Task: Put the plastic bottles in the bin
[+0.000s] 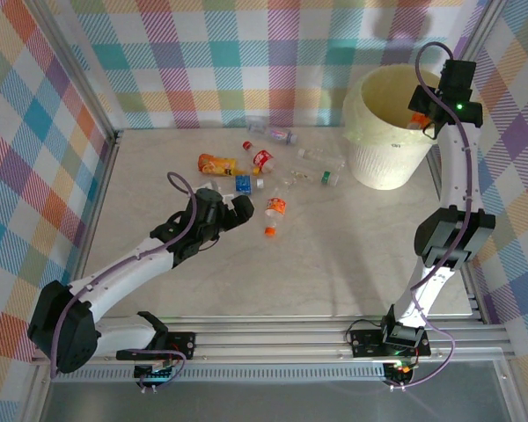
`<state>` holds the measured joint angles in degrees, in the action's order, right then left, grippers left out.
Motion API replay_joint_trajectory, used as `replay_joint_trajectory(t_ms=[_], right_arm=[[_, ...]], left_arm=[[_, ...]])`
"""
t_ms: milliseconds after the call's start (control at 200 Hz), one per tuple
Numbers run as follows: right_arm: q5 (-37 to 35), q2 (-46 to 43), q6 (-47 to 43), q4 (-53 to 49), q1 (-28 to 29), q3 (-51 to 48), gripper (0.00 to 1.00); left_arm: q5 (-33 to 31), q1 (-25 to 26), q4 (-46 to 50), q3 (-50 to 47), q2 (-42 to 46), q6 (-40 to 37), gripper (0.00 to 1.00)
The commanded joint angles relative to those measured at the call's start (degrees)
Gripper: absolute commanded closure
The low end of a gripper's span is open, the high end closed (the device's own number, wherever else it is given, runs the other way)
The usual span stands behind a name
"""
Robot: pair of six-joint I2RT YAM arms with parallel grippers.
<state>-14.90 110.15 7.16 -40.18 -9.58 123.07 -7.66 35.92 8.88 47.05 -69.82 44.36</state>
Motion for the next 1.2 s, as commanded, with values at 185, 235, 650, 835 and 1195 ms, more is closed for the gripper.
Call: replay_joint_trajectory(t_ms=[185,235,650,835,1195], right_arm=[[1.17,-6.00,0.05,-0.27,0.09,-1.79,0.16],[2.26,-6.65,-0.33,-0.33,0.14,-2.18,0.15],[9.09,-17.27,-0.18,7.78,2.02,-15.56,0.02],[13.69,-22.93,2.58,12.18,3.56,-23.17,0.00],[26.70,-35.05,10.52,18.59,6.14,-38.44,0.01]], left_arm=[[-0.89,0.46,0.62,0.89,-2.02,2.90,0.00],[-0.86,0.29,1.04,1.14,-2.62,3.51,0.00],[2.75,-1.18,0.17,2.61,-6.63,7.80,0.00],[2.47,-1.95,0.96,2.39,-6.56,9.15,0.00],[3.15,-5.22,8.57,6.60,-7.89,5.98,0.00]])
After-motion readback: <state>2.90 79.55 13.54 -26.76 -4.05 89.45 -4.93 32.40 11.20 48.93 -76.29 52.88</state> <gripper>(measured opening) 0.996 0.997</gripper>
